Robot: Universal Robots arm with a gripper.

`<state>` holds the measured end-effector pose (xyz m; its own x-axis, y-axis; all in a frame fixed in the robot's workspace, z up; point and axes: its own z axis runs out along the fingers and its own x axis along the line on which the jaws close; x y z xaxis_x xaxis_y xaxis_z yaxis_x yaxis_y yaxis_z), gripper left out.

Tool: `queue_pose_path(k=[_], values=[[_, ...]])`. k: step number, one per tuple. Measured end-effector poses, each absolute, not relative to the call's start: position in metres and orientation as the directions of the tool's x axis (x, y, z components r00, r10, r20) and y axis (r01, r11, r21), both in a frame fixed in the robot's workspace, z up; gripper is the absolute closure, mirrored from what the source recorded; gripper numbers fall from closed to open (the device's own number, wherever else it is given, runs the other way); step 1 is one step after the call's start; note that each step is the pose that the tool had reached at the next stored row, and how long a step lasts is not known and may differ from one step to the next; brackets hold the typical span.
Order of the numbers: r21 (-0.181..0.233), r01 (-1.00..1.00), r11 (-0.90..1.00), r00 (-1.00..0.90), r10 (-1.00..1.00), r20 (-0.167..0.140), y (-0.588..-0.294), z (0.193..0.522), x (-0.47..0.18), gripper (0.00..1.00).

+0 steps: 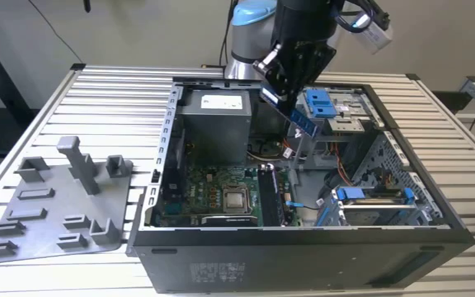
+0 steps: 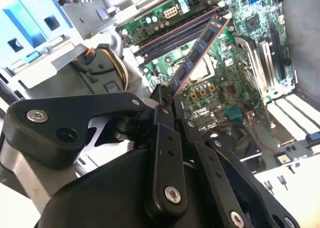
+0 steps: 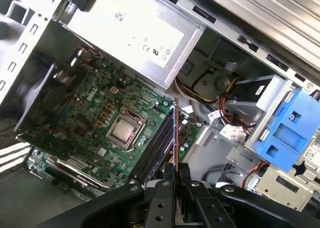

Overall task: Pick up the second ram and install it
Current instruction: 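Insert the second ram into the second slot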

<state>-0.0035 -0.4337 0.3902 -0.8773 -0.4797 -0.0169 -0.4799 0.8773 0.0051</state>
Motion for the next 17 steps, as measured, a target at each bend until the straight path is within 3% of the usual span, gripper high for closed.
queue_pose_path(k=[17], values=[[0.005, -0.217, 0.976, -0.976, -0.217, -0.017, -0.4337, 0.3866, -0.0035, 0.85]])
